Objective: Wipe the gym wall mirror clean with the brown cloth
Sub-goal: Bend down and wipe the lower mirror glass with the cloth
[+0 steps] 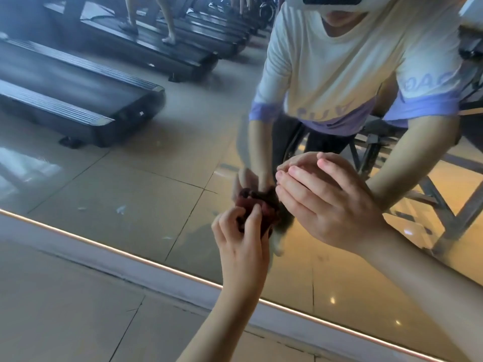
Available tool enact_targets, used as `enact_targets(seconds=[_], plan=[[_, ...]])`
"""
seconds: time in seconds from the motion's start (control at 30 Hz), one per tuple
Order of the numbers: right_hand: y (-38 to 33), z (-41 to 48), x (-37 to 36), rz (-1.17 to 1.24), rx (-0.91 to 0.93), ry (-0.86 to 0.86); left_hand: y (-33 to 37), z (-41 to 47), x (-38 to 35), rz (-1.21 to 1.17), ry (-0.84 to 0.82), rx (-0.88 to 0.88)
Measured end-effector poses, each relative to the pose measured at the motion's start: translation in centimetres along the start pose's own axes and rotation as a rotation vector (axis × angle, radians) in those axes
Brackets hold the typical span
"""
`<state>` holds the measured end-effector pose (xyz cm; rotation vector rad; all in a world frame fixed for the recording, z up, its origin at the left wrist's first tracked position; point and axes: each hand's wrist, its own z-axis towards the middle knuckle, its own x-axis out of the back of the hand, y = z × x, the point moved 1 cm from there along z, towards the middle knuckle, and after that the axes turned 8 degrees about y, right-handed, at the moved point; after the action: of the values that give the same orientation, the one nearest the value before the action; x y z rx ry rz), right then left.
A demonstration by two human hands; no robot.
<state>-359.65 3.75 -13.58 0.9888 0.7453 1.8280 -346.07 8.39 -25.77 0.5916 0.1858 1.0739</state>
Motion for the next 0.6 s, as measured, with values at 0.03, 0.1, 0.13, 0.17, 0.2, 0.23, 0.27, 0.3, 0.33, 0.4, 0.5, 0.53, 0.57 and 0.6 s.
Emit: enact_targets(seconds=[0.03,0.1,0.13,0.17,0.2,0.23,0.27,0.3,0.33,0.4,0.5,0.53,0.57,0.6], plan=[[0.0,0.1,0.0,0.005,0.0,0.0,0.2,0.6,-0.2,-0.007,0.026,0.02],[0.0,0.1,0.0,0.024,-0.001,0.001,0.0,0.7,-0.4,-0.001,0.033,0.012],[0.0,0.1,0.0,0.032,-0.008,0.003,-0.3,0.3,-0.3,0.003,0.017,-0.001],[0.0,0.0,0.0,0.037,-0.015,0.004,-0.8,-0.4,-0.1,0.013,-0.008,-0.015],[0.0,0.0,0.0,0.04,-0.02,0.005,-1.4,-1.1,0.1,0.026,-0.038,-0.021],[-0.1,0.0,-0.1,0.041,-0.024,0.005,-2.0,-1.7,0.4,0.042,-0.06,-0.018],[-0.1,0.0,-0.1,0.038,-0.027,0.006,-2.4,-2.2,0.6,0.05,-0.065,0.01],[-0.1,0.0,-0.2,0.033,-0.029,0.01,-2.6,-2.4,0.6,0.048,-0.056,0.064],[-0.1,0.0,-0.2,0.03,-0.028,0.017,-2.5,-2.4,0.6,0.033,-0.038,0.134],[-0.1,0.1,-0.2,0.038,-0.033,0.038,-1.5,-2.0,0.3,0.002,-0.002,0.217],[-0.9,-0.2,-0.3,0.084,-0.107,0.061,0.1,-2.5,-0.4,-0.01,-0.033,0.082],[-1.5,-0.7,-0.4,0.102,-0.116,0.051,0.2,-2.9,-0.5,-0.012,-0.058,0.035],[-2.3,-1.3,-0.5,0.117,-0.103,0.023,-0.1,-3.2,-0.5,-0.014,-0.079,0.018],[-3.0,-2.1,-0.5,0.129,-0.076,-0.019,-0.6,-3.5,-0.5,-0.011,-0.085,0.031]])
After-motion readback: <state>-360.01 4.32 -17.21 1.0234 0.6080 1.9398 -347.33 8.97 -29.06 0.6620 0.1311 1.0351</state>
